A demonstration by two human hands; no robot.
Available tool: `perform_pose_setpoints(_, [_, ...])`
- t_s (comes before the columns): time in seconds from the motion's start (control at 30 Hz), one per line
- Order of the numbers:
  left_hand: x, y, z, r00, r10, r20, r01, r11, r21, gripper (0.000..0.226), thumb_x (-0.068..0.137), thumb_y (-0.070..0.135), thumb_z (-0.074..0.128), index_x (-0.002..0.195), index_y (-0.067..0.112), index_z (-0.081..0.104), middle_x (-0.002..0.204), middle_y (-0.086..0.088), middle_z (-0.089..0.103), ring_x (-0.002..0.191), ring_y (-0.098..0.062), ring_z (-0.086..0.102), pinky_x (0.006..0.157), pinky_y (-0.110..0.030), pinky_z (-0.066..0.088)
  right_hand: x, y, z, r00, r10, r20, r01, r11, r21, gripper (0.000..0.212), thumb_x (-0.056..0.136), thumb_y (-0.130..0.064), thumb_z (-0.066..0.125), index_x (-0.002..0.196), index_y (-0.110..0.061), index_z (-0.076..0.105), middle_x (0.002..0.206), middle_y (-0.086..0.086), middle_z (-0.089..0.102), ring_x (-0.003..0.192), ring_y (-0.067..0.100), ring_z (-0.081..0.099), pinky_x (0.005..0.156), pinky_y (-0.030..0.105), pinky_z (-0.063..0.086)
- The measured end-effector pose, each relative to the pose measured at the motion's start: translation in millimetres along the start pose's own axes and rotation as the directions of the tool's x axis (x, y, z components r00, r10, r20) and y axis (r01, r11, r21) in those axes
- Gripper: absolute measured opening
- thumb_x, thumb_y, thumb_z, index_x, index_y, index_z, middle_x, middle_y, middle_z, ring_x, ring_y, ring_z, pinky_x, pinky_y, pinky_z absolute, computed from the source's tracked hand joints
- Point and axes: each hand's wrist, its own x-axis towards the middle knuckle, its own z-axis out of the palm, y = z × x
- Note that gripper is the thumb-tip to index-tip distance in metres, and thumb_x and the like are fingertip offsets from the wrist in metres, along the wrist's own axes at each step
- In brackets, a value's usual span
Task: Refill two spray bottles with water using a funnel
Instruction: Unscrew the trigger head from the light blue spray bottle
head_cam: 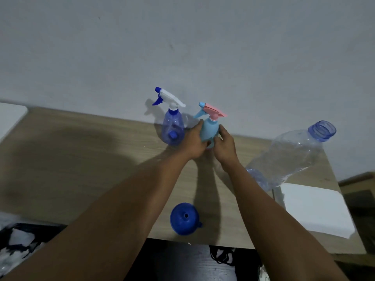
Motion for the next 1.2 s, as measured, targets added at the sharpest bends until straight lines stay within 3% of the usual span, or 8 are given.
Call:
perform_pose_setpoints(0.13, [-16.7, -1.3, -1.6, 0.992, 0.011, -0.128, -0.013, 1.000, -0.016, 0.067, 0.091, 0.032, 0.067, 0.150, 0.023, 0.036, 0.143, -0.005, 0.053, 0.131, -0.026, 0.050, 0.107, -0.041, 0.044, -25.1, 3.2, 0.4, 1.000, -0.016, -0.023, 0.017, 0.998, 0.056, 0.050, 0.094, -0.011, 0.044, 0.142, -0.019, 0.052, 0.135, 0.002, 0.062, 0.120, 0.017, 0.061, 0.103, 0.041, 0.052])
perform_pose_setpoints(0.3, [-75.6, -3.9, -16.6, 0.966, 0.087, -0.245, -0.125, 0.981, -0.145, 0.060, 0.086, 0.039, 0.071, 0.141, 0.027, 0.050, 0.139, 0.002, 0.057, 0.125, -0.019, 0.055, 0.102, -0.042, 0.050, -91.0, -16.8, -3.4, 0.993, -0.112, -0.024, 0.114, 0.982, 0.153, 0.053, 0.095, 0.007, 0.043, 0.138, -0.022, 0.051, 0.129, -0.010, 0.062, 0.113, -0.005, 0.060, 0.090, 0.011, 0.049])
perform_pose_setpoints(0.4, [-115.1, -14.4, -32.3, 0.957, 0.086, -0.275, -0.164, 0.948, -0.273, 0.061, 0.077, 0.050, 0.074, 0.133, 0.031, 0.057, 0.132, 0.006, 0.062, 0.120, -0.014, 0.060, 0.096, -0.047, 0.053, -122.4, -25.8, 0.2, 0.988, -0.156, 0.009, 0.152, 0.972, 0.181, 0.053, 0.093, 0.010, 0.044, 0.139, -0.015, 0.054, 0.132, -0.002, 0.062, 0.118, 0.005, 0.061, 0.095, 0.019, 0.051])
perform_pose_setpoints(0.57, [-183.6, -34.9, -55.5, 0.950, 0.040, -0.311, -0.142, 0.940, -0.311, 0.057, 0.073, 0.047, 0.076, 0.127, 0.043, 0.059, 0.130, 0.014, 0.062, 0.118, -0.009, 0.061, 0.097, -0.043, 0.053, -175.2, -26.1, 18.8, 0.975, -0.160, 0.151, 0.133, 0.975, 0.176, 0.052, 0.093, 0.008, 0.045, 0.140, -0.012, 0.055, 0.136, -0.001, 0.063, 0.120, 0.006, 0.062, 0.100, 0.022, 0.050])
perform_pose_setpoints(0.73, [-229.3, -69.7, -62.6, 0.947, -0.057, -0.315, -0.049, 0.947, -0.316, 0.066, 0.071, 0.033, 0.079, 0.132, 0.018, 0.060, 0.132, 0.005, 0.062, 0.121, -0.008, 0.058, 0.101, -0.045, 0.050, -205.3, -11.2, 42.6, 0.959, -0.103, 0.264, 0.095, 0.995, 0.043, 0.057, 0.085, -0.016, 0.047, 0.142, -0.015, 0.054, 0.130, 0.005, 0.068, 0.110, 0.018, 0.069, 0.099, 0.038, 0.054])
perform_pose_setpoints(0.93, [-249.3, -89.2, -58.2, 0.952, -0.109, -0.287, 0.017, 0.952, -0.306, 0.071, 0.067, 0.037, 0.081, 0.131, 0.014, 0.060, 0.130, 0.007, 0.061, 0.123, -0.011, 0.057, 0.103, -0.047, 0.049, -222.0, -10.5, 48.7, 0.946, -0.098, 0.308, 0.109, 0.994, -0.019, 0.060, 0.077, -0.016, 0.046, 0.135, -0.017, 0.062, 0.126, -0.007, 0.070, 0.113, 0.002, 0.065, 0.102, 0.033, 0.052])
perform_pose_setpoints(1.07, [-250.8, -95.0, -53.3, 0.954, -0.103, -0.281, 0.020, 0.959, -0.284, 0.064, 0.074, 0.019, 0.084, 0.132, 0.011, 0.060, 0.131, 0.004, 0.061, 0.123, -0.012, 0.057, 0.103, -0.045, 0.049, -225.2, -0.5, 50.9, 0.942, -0.100, 0.320, 0.118, 0.992, -0.038, 0.061, 0.076, -0.022, 0.046, 0.135, -0.018, 0.061, 0.126, -0.008, 0.070, 0.113, 0.005, 0.066, 0.100, 0.037, 0.053])
perform_pose_setpoints(1.2, [-249.0, -90.5, -49.0, 0.956, -0.091, -0.280, 0.000, 0.951, -0.309, 0.061, 0.076, 0.017, 0.082, 0.132, 0.014, 0.059, 0.127, 0.008, 0.062, 0.120, -0.008, 0.057, 0.102, -0.040, 0.050, -221.3, 0.4, 44.0, 0.943, -0.113, 0.313, 0.140, 0.988, -0.065, 0.053, 0.085, -0.003, 0.049, 0.136, -0.015, 0.060, 0.126, -0.009, 0.068, 0.109, -0.001, 0.066, 0.098, 0.025, 0.054])
